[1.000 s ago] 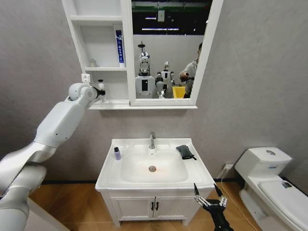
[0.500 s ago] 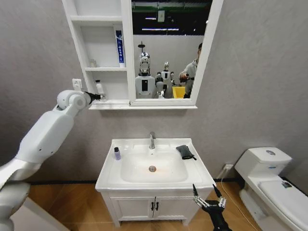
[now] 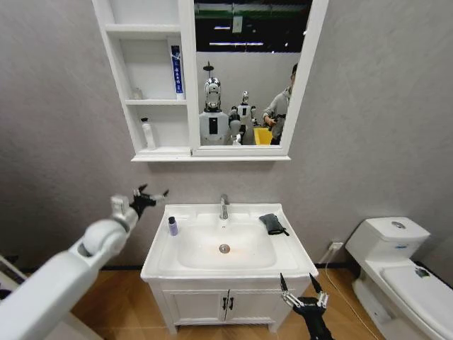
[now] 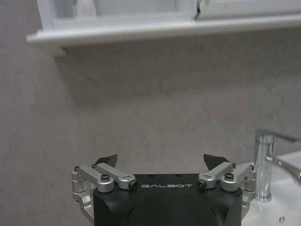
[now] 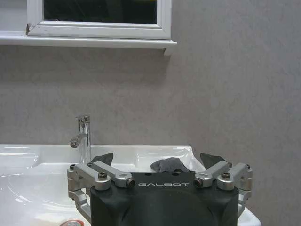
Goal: Move facial cleanser and shampoo from washbasin to cabinet, then wipe washbasin with towel.
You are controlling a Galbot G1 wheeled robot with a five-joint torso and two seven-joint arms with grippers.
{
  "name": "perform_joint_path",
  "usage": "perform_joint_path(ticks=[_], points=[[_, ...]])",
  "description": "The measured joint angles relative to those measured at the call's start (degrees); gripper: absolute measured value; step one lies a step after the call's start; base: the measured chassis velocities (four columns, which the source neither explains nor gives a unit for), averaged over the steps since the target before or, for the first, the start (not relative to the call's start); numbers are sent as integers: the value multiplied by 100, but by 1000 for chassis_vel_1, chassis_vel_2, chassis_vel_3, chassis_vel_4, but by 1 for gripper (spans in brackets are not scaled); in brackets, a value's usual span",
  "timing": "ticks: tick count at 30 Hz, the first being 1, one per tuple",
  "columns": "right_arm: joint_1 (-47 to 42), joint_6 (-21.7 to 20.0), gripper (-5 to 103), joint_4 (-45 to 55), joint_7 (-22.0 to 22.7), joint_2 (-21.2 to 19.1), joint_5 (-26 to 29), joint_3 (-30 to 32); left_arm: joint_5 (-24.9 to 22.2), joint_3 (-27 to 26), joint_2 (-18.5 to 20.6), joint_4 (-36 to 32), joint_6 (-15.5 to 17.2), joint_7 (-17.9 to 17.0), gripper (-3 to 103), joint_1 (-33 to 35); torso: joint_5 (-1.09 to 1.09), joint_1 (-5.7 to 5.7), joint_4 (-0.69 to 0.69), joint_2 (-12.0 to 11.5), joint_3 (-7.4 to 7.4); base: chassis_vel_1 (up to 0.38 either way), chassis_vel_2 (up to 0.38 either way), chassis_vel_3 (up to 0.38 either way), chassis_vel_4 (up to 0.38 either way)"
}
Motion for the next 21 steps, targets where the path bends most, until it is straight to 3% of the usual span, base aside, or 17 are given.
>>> perform_joint_path(ticks=[3,4,7,12,18,21], points=[[-20,25,100,-11,33,-25,9,50,495,116,-495,495,-222,135,100,233,-3,1,-2,0,0,0,0,0,0],[-20,25,100,-11,33,-25,9,50,495,116,-495,495,-222,135,100,233,-3,1,-2,0,0,0,0,0,0],[-38,28,100,7,72,-73,64,111,804,324,-989,1138,-293,239,100,171,-1,2,-1,-1,1,0,0,0,0],[-74,28,100,44,88,-91,110,160,885,541,-1356,1717,-309,272,100,-253,0,2,-3,-1,1,0,0,0,0],[-113,34,100,67,113,-94,148,209,943,643,-1511,2161,-301,341,100,-595,0,2,-2,-1,1,0,0,0,0],[-123,37,100,83,156,-123,205,255,1086,650,-1684,2696,-292,357,100,-849,-2,2,-1,-1,1,0,0,0,0]])
